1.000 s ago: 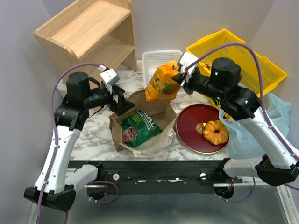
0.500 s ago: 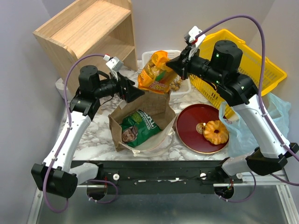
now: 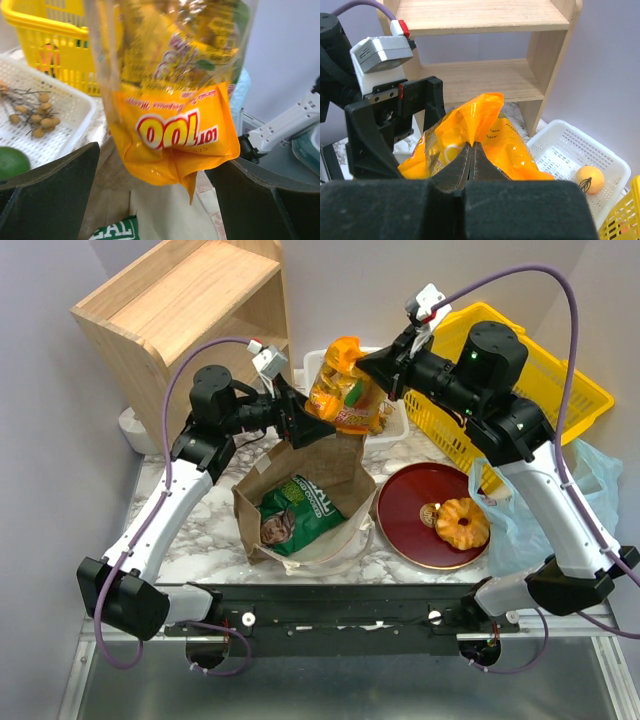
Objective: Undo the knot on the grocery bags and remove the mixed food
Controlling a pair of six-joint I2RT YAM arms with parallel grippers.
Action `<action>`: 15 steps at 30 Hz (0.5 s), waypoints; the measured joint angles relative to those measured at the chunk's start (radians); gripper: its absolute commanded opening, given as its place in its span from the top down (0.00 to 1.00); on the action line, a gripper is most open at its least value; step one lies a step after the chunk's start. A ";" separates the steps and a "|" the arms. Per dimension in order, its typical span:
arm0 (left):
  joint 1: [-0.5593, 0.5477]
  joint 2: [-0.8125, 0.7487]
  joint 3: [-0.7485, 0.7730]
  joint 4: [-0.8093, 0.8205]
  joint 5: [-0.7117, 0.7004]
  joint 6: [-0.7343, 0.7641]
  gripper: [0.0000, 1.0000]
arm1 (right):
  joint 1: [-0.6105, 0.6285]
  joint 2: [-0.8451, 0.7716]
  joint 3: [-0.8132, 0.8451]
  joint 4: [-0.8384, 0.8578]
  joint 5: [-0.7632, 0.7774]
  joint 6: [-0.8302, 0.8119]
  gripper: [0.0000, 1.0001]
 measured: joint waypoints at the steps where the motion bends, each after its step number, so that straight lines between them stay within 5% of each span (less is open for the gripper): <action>1: -0.011 0.001 0.000 0.008 0.008 -0.002 0.04 | 0.000 0.002 0.000 0.004 0.001 0.002 1.00; 15: -0.072 0.002 0.000 0.068 0.061 -0.018 0.05 | -0.017 0.088 0.073 -0.003 0.005 0.001 1.00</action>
